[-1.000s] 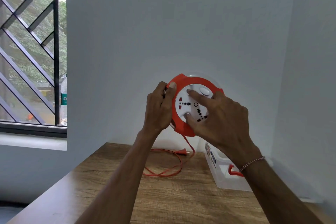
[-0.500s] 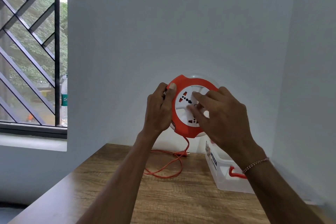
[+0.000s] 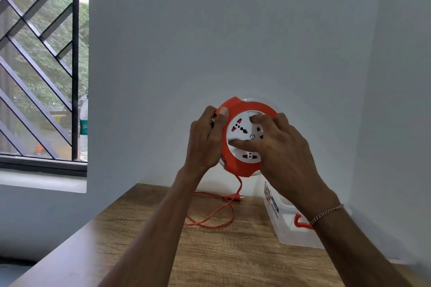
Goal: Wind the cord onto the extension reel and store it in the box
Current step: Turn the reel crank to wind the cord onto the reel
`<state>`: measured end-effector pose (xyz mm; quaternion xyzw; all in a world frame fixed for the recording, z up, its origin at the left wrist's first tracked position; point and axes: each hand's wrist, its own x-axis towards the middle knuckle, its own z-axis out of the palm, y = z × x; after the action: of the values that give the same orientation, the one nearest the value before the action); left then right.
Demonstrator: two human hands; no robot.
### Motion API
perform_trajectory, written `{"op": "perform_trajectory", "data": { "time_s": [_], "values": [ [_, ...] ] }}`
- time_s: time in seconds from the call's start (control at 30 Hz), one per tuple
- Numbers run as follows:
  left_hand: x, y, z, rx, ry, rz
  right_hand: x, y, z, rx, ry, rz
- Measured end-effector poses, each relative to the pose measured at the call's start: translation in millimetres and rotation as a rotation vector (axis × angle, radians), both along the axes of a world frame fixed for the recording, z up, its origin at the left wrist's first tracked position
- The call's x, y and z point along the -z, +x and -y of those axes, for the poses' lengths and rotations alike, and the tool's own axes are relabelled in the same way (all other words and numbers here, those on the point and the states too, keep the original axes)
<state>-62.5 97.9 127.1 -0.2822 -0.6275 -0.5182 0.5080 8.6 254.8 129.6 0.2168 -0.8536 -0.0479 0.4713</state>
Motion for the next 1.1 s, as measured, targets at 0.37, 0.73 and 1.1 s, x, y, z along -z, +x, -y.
{"op": "perform_trajectory", "data": {
  "time_s": [0.37,0.73,1.1],
  "values": [
    [2,-5,0,-0.052,-0.040,-0.006,5,-10,-9,-0.052,-0.031,-0.046],
    [4,-7,2,-0.072,-0.039,0.020,9,-15,-12,-0.087,-0.070,-0.057],
    [3,-5,-1,-0.057,-0.026,0.028,10,-14,-2,-0.156,-0.444,-0.077]
  ]
}}
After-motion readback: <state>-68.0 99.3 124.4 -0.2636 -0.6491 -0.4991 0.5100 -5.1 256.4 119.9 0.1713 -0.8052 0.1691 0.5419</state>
